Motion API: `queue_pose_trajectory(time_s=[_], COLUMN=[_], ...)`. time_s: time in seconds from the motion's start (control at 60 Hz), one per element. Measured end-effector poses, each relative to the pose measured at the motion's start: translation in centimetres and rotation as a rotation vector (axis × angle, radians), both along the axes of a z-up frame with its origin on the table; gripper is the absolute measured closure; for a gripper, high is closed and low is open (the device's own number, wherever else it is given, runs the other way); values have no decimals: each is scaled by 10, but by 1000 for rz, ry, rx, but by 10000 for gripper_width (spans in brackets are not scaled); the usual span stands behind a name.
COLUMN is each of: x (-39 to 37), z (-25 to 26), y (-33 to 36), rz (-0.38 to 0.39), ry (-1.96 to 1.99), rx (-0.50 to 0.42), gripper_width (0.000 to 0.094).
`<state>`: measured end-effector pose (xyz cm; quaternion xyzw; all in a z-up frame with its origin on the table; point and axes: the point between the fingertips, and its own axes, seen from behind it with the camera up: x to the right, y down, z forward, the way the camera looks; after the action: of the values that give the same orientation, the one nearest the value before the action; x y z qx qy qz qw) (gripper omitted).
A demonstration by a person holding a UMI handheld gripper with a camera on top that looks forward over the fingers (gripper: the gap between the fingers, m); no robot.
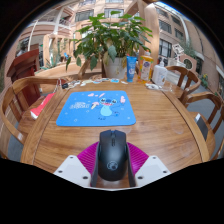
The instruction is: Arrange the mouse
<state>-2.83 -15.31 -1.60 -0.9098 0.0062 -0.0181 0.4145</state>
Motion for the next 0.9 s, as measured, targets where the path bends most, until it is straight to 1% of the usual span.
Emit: queue_pose_trajectory(time_s=[0.067,0.133,0.15,0.383,0.467,0.533,0.617,0.7,0.817,0.85,0.9], x=[0,0,0,0,-3,-10,-22,-31,-39,-43,-52], z=[1,2,2,8,23,40,75,126,183,192,189], y=[1,2,3,-1,-10,-16,-17,-5,39,58,85], rz=[10,17,19,25,45,76,112,146,169,166,175], ry=[-15,-30,-33,-12,15,44,97,113,80,72,77], rx=[10,25,30,42,58,74,133,239,367,377,365], gripper_width=[540,553,571,573,572,572,569,569,570,571,572])
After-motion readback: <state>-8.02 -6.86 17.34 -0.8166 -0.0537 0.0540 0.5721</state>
